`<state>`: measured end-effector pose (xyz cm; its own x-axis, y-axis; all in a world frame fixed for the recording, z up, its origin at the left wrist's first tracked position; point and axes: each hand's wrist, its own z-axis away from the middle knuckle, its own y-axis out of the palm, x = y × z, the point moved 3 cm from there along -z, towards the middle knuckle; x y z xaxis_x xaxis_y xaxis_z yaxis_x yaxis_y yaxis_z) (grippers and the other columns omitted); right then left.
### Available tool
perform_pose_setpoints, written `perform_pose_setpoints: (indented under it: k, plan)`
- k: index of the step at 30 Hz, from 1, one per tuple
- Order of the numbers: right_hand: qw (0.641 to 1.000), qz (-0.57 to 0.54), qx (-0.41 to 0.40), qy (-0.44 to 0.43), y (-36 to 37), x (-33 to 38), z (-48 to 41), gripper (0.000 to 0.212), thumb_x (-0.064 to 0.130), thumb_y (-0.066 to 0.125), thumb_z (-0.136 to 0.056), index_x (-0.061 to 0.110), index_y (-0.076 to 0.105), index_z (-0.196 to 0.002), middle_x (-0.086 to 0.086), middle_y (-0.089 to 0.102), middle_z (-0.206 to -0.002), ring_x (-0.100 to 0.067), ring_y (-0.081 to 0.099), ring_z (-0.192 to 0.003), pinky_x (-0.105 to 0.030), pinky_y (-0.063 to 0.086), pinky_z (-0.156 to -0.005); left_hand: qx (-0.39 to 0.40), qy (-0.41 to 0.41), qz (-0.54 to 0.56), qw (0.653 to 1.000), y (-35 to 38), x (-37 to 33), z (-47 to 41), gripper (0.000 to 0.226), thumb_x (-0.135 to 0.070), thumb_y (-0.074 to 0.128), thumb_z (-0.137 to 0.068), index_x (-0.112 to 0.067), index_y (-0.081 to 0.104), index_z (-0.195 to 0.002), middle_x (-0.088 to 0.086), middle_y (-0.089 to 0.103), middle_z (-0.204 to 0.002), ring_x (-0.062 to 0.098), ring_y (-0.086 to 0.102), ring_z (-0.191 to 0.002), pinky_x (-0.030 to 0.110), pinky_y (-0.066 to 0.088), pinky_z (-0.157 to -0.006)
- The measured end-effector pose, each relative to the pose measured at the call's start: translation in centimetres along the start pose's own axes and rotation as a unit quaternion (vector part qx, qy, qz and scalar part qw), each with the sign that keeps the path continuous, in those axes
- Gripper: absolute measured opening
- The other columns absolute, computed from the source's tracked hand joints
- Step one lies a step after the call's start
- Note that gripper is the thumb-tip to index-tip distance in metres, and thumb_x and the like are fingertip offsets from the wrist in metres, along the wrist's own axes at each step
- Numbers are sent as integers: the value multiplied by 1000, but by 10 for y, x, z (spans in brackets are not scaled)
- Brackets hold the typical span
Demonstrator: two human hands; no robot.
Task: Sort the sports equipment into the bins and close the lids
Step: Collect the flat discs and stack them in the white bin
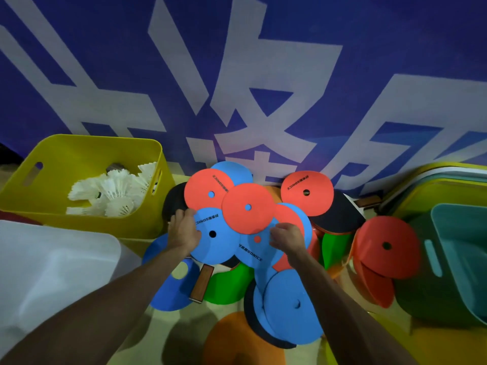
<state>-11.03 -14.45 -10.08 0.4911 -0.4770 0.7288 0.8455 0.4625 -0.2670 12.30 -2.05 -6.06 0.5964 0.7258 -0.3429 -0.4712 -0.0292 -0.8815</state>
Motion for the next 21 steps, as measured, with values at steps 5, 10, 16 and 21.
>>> perform_pose_setpoints:
  k: [5, 10, 16, 21]
  plan:
    - [994, -93, -56, 34, 9, -8, -14, 37, 8, 63, -80, 20, 40, -53, 8, 38, -38, -18, 41, -51, -29, 38, -51, -4, 25, 82, 996, -7, -1, -1, 47, 4, 58, -82, -10, 46, -124, 14, 48, -119, 33, 51, -111, 40, 46, -85]
    - [987, -103, -120, 25, 30, -12, -28, 43, 36, 71, -55, 6, 64, -85, -3, 64, -66, -21, 60, -62, -30, 51, -57, 9, 42, 121, 992, -21, -5, 4, 30, -8, 65, -85, -6, 60, -114, 12, 64, -109, 28, 61, -101, 31, 51, -77]
    - [988, -101, -114, 13, 43, 18, -9, 31, 18, 74, -79, 0, 59, -100, -15, 65, -91, -19, 54, -48, -17, 42, -35, 43, 13, 154, 987, -40, -2, 22, 20, -12, 61, -90, -7, 55, -108, 2, 58, -74, 15, 60, -52, 20, 47, -37]
    - [992, -68, -91, -47, 55, 19, -37, 13, 23, 63, -75, 24, 50, -79, -14, 66, -82, -33, 63, -70, -53, 57, -70, 6, 22, 195, 981, -65, 0, 39, 19, -12, 61, -90, -7, 56, -108, 4, 59, -73, 31, 68, -75, 42, 58, -54]
